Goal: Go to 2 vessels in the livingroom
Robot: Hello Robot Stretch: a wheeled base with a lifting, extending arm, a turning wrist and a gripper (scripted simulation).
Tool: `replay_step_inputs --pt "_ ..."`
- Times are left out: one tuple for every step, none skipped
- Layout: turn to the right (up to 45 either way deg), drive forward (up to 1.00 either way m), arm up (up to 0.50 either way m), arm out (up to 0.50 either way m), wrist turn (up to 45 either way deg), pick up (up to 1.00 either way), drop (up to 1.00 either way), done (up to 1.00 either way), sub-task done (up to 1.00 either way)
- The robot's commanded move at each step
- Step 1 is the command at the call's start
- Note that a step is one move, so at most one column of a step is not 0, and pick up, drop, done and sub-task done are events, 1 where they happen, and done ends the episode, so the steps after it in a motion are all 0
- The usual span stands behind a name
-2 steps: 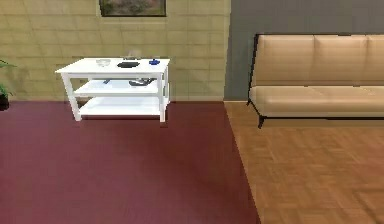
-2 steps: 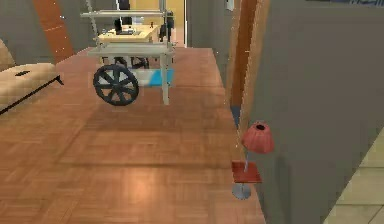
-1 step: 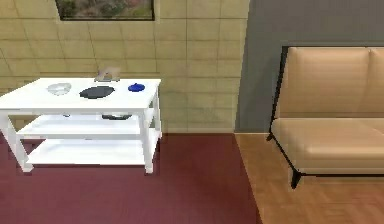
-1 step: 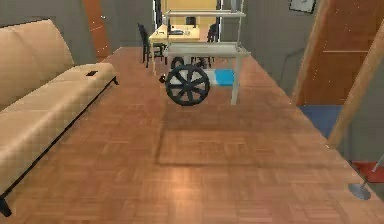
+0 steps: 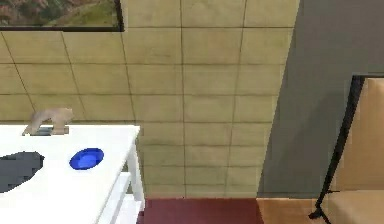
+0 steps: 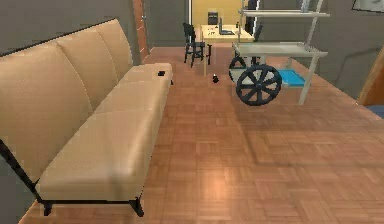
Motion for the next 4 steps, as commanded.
replay_step_inputs --pt "6.0 0.0 0.0 0.0 0.0 0.0 0.0 0.0 0.0" --pt "0.0 0.3 0.0 0.0 0.0 0.0 0.0 0.0 0.0" --pt "-45.0 0.0 0.0 0.0 0.0 0.0 0.0 0.0 0.0" --pt "0.0 0.0 0.0 0.0 0.0 0.0 0.0 1.0 0.0"
